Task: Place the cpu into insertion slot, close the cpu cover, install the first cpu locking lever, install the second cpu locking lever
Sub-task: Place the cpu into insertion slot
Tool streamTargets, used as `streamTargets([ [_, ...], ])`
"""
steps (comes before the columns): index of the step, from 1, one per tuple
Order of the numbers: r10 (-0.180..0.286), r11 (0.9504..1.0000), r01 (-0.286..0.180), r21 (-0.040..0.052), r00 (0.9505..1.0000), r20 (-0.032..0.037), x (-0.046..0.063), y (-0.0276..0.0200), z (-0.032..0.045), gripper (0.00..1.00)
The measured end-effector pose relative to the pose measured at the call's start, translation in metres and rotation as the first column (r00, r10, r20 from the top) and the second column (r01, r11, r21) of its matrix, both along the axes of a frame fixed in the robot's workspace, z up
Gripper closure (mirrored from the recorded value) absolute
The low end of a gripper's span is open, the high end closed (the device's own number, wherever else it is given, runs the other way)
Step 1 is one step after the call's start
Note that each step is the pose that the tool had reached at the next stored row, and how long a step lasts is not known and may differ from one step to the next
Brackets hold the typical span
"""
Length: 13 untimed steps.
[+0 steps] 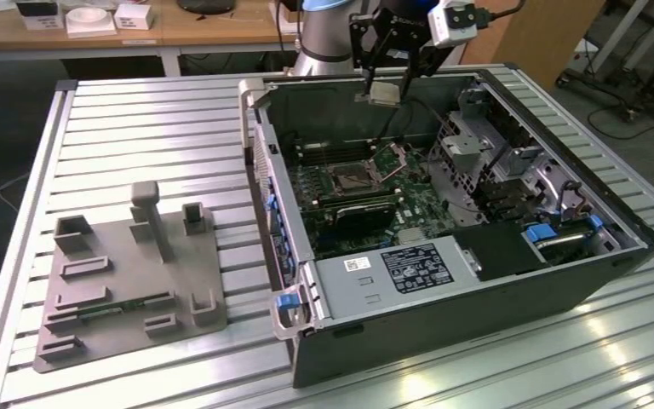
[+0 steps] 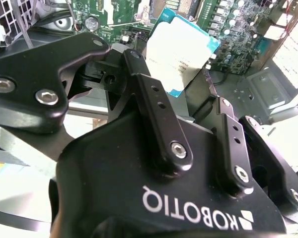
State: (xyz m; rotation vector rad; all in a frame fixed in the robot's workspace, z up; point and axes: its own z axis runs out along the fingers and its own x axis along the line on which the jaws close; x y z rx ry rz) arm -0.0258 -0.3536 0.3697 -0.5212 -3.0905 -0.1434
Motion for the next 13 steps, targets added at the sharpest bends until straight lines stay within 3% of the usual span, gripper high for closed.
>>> streamTargets([
  [13, -0.032, 0.9995, 0.032, 0.0, 0.9995, 0.0, 0.0, 0.0, 0.0, 0.46],
])
